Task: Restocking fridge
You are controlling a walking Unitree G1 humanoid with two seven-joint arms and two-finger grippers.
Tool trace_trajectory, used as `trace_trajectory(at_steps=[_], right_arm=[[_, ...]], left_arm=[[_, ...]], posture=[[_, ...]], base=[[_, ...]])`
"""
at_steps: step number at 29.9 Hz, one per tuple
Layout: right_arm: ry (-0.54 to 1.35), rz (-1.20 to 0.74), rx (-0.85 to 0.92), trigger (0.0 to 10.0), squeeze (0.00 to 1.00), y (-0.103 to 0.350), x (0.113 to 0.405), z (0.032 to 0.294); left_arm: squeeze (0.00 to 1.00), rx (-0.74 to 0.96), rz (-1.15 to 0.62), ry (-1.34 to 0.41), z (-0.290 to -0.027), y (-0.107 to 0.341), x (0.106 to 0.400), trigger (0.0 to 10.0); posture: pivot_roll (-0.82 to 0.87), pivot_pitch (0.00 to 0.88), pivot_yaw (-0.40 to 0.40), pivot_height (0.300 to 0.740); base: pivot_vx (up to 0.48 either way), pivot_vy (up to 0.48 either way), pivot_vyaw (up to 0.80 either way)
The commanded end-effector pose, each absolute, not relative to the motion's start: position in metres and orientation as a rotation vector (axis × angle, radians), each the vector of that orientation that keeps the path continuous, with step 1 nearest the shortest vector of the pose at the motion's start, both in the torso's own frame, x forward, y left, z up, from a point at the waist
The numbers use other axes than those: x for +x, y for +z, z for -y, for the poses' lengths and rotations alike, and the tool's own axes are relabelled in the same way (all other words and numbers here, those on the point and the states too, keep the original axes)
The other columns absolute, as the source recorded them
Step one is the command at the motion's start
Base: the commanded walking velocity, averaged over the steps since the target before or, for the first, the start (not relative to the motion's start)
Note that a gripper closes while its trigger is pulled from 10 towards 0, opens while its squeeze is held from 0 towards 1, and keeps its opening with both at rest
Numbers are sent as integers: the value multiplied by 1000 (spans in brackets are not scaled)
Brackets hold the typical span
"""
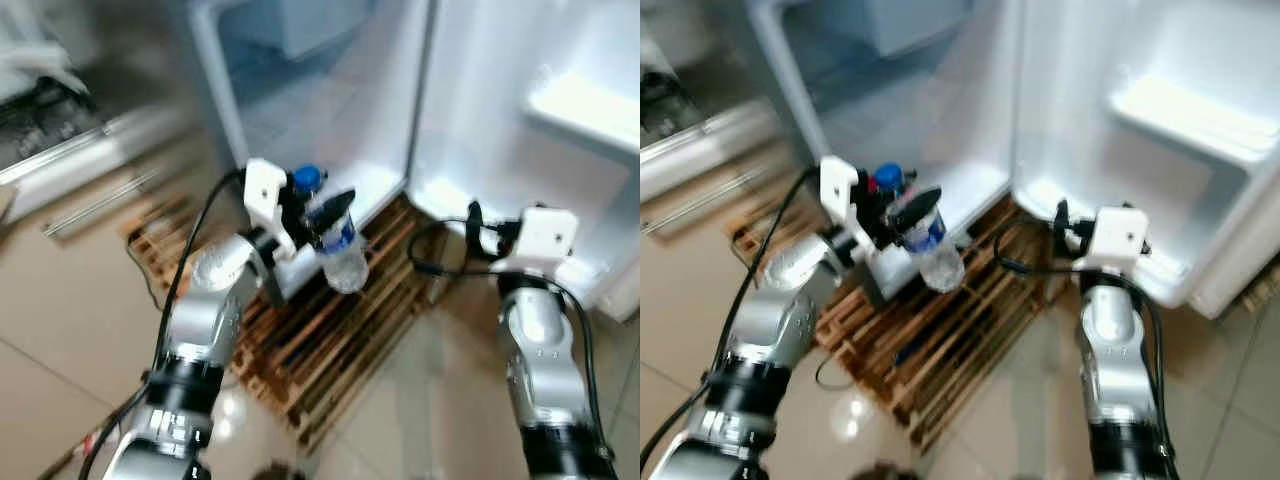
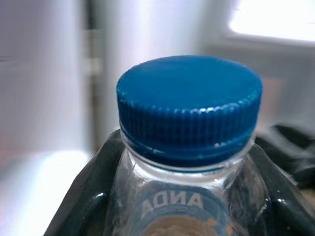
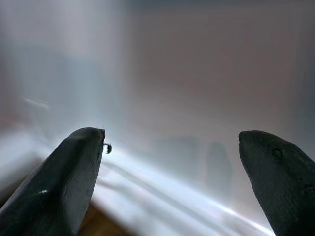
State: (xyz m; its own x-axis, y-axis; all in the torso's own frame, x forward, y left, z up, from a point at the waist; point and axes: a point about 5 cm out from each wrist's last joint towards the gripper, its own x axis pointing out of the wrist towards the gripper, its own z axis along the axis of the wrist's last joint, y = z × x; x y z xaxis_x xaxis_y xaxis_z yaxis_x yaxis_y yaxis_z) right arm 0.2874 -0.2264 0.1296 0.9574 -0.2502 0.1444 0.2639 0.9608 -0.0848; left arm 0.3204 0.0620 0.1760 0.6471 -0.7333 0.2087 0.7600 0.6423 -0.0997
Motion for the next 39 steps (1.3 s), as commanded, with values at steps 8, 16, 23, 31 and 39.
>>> trace_trajectory(at_steps=[8, 16, 23, 31, 39], right_arm=[[-453, 142, -204, 10000, 0, 141, 277, 254], [-516, 105, -324, 10000, 0, 141, 274, 288], [-549, 115, -351, 10000, 0, 151, 277, 308], [-524, 94, -538, 10000, 0, 152, 281, 317], [-321, 214, -346, 10000, 0, 156, 286, 261]], left_arm=[[0, -154, 173, -836, -74, 180, 322, 10000], [0, -139, 151, -841, -75, 175, 320, 10000], [0, -138, 157, -836, -74, 177, 322, 10000], [0, -141, 156, -834, -74, 177, 321, 10000], [0, -148, 166, -842, -70, 179, 321, 10000]], posture=[[-160, 0, 108, 740], [-165, 0, 117, 740], [-164, 0, 113, 740], [-159, 0, 113, 740], [-162, 0, 112, 740]], base=[[0, 0, 0], [0, 0, 0], [0, 0, 0], [0, 0, 0], [0, 0, 0]])
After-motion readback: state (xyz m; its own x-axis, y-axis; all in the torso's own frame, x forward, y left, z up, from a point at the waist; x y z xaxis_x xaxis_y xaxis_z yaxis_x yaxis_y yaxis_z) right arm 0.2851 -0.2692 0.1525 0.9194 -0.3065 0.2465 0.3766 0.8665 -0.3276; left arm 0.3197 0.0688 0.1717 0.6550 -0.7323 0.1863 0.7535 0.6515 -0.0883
